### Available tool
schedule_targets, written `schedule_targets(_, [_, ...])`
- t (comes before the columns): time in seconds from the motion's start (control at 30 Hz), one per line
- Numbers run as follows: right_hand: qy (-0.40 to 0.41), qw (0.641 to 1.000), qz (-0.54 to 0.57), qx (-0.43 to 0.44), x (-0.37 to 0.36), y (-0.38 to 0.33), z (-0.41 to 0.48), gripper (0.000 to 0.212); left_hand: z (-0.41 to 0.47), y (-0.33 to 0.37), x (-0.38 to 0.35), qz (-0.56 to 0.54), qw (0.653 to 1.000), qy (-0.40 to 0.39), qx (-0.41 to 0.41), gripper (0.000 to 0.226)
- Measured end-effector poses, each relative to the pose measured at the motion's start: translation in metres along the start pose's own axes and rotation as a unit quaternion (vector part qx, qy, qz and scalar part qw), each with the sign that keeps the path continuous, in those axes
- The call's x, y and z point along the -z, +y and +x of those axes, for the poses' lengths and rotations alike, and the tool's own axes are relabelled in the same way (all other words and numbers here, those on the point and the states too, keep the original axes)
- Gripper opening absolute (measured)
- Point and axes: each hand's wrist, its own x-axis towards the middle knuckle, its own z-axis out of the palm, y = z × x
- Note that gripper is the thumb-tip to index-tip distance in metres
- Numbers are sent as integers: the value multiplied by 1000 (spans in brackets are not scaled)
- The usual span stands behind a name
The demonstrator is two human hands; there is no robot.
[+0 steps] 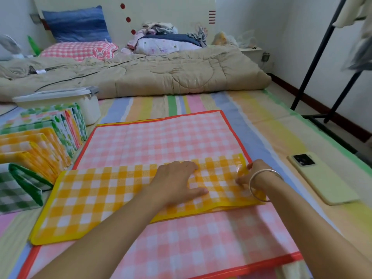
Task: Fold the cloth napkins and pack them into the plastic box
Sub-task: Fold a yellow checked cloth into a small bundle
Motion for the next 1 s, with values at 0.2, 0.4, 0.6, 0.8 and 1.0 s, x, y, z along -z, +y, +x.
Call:
schedule_targets(0.2, [-7, 999, -6, 31, 3, 3, 3, 42, 1, 0, -4, 10, 999, -37, -13, 92])
schedule_targets(0.4, [38, 999, 22, 24, 5, 4, 3, 40, 8, -3, -9, 29, 998, -45, -38, 100])
schedule_targets(0.6, [44, 999, 12, 29, 9, 1, 4, 37, 14, -8, -13, 24, 997, -42, -52, 103])
schedule_targets(0.8, [35, 997, 56, 45, 19, 1, 2, 32, 13, 1, -8, 16, 998, -33, -43, 95])
schedule_targets(1.0, [-28, 996, 74, 50, 28, 8, -4, 37, 10, 4, -10, 14, 999, -30, -32, 99])
